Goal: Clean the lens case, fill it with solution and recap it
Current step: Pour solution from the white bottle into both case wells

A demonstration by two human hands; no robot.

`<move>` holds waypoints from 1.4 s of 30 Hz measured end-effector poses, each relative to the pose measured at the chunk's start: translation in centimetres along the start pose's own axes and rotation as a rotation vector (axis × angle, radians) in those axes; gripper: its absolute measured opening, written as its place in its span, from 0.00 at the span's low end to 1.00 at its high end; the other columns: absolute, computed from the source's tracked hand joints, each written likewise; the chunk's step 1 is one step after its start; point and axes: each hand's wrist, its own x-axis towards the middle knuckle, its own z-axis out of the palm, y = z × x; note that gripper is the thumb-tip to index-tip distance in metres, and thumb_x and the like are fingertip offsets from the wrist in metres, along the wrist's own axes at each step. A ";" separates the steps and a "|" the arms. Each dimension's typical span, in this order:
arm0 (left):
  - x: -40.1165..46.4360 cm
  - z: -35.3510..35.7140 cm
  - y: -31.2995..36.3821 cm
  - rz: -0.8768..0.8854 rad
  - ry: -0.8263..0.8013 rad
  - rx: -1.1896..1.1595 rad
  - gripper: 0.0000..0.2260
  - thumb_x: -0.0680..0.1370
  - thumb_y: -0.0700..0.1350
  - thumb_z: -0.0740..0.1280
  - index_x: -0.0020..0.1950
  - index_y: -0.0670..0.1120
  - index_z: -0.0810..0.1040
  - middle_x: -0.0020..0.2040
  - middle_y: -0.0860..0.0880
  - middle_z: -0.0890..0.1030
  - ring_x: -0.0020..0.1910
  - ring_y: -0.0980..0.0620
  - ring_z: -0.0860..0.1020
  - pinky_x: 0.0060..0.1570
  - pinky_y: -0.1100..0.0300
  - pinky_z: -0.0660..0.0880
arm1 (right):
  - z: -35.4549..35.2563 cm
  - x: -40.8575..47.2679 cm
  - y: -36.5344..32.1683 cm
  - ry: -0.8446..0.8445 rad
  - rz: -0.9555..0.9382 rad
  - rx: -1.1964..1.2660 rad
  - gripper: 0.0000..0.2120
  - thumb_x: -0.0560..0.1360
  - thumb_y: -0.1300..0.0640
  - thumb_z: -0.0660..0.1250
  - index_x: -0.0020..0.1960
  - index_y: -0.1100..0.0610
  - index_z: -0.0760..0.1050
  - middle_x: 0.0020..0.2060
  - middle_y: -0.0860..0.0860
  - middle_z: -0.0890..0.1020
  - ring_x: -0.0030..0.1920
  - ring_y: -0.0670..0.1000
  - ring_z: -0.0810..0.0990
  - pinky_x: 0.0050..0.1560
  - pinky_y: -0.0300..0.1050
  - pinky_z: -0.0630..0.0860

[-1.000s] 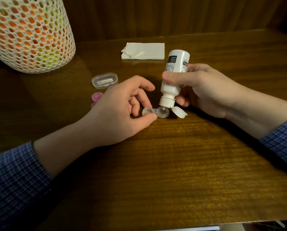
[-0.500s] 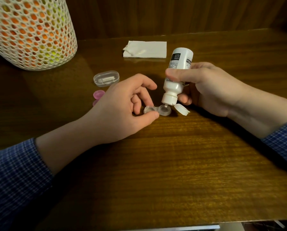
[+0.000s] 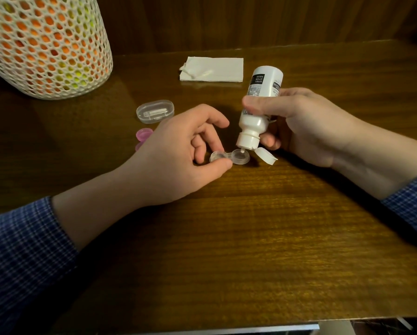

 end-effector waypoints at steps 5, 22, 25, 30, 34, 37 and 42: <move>0.0 0.0 0.0 -0.002 0.007 -0.006 0.23 0.74 0.45 0.77 0.67 0.47 0.75 0.46 0.54 0.83 0.37 0.49 0.80 0.37 0.53 0.80 | 0.0 -0.1 -0.1 -0.001 0.008 0.001 0.10 0.76 0.52 0.72 0.51 0.57 0.76 0.33 0.50 0.80 0.28 0.46 0.72 0.30 0.40 0.67; 0.0 0.1 0.0 -0.002 0.001 -0.005 0.24 0.73 0.43 0.78 0.67 0.47 0.75 0.45 0.54 0.83 0.37 0.49 0.80 0.37 0.57 0.80 | 0.0 0.2 0.1 0.072 0.024 0.066 0.10 0.78 0.52 0.71 0.50 0.59 0.77 0.31 0.49 0.79 0.26 0.45 0.72 0.26 0.36 0.67; 0.0 0.1 0.1 -0.002 -0.001 0.001 0.24 0.73 0.44 0.78 0.67 0.47 0.75 0.45 0.54 0.83 0.37 0.49 0.80 0.37 0.57 0.80 | -0.1 0.2 0.2 0.060 0.025 0.065 0.11 0.78 0.51 0.71 0.51 0.59 0.77 0.32 0.49 0.80 0.26 0.45 0.73 0.26 0.36 0.68; 0.0 0.1 0.1 0.001 -0.001 0.008 0.24 0.73 0.45 0.78 0.67 0.47 0.75 0.46 0.54 0.83 0.37 0.50 0.80 0.38 0.56 0.80 | 0.1 0.1 0.2 0.049 0.007 0.017 0.09 0.77 0.52 0.72 0.50 0.58 0.77 0.32 0.49 0.82 0.28 0.46 0.74 0.28 0.37 0.69; 0.0 0.0 0.0 0.004 0.000 0.007 0.24 0.73 0.45 0.78 0.67 0.47 0.75 0.46 0.54 0.83 0.37 0.50 0.80 0.38 0.56 0.80 | 0.3 0.0 0.1 0.064 0.005 0.011 0.08 0.77 0.53 0.72 0.51 0.57 0.77 0.32 0.49 0.82 0.28 0.47 0.73 0.29 0.39 0.68; 0.0 0.0 0.1 0.005 -0.002 0.008 0.24 0.73 0.45 0.77 0.67 0.47 0.75 0.46 0.54 0.83 0.37 0.49 0.80 0.38 0.56 0.80 | 0.3 -0.1 0.0 0.063 0.006 0.006 0.08 0.77 0.53 0.72 0.50 0.57 0.77 0.32 0.48 0.81 0.29 0.47 0.73 0.29 0.39 0.68; 0.0 0.1 0.0 0.007 -0.003 0.006 0.24 0.73 0.45 0.77 0.67 0.47 0.75 0.45 0.54 0.83 0.37 0.49 0.80 0.37 0.56 0.80 | 0.3 0.0 0.0 0.054 -0.003 0.001 0.08 0.77 0.53 0.72 0.51 0.57 0.77 0.32 0.48 0.81 0.28 0.47 0.73 0.29 0.39 0.68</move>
